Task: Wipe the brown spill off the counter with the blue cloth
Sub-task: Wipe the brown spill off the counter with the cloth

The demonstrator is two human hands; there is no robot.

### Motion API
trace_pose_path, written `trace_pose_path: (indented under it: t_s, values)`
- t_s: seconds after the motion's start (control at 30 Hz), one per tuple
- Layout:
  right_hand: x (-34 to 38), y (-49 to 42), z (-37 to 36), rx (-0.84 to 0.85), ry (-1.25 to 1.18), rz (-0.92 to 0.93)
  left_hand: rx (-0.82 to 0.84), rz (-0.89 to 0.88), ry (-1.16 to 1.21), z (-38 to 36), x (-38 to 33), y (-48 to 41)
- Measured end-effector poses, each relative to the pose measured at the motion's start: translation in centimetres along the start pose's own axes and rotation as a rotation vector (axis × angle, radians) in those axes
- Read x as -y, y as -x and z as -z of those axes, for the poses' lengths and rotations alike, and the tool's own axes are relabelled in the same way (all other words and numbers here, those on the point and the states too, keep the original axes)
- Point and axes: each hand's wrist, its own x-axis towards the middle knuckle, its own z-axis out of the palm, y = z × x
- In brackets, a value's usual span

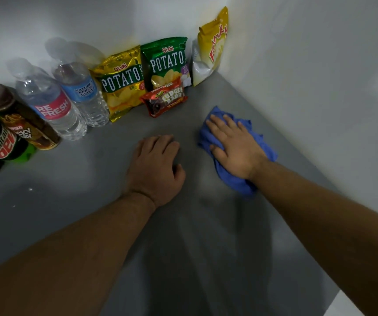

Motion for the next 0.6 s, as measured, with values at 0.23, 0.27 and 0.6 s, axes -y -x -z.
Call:
trace_pose_path:
  t_s: [0.23,0.27,0.6]
  values:
    - [-4.5,0.1,1.8,-0.013,-0.058,0.045,0.004,0.002,0.008,0.0,0.0,0.0]
    - [-3.8,-1.0,1.7,-0.039,-0.052,-0.026,0.007,0.003,0.006,0.0,0.0,0.0]
    - [1.4,-1.5,0.1,-0.007,-0.020,0.166,0.012,0.003,-0.026,-0.2,0.3,-0.1]
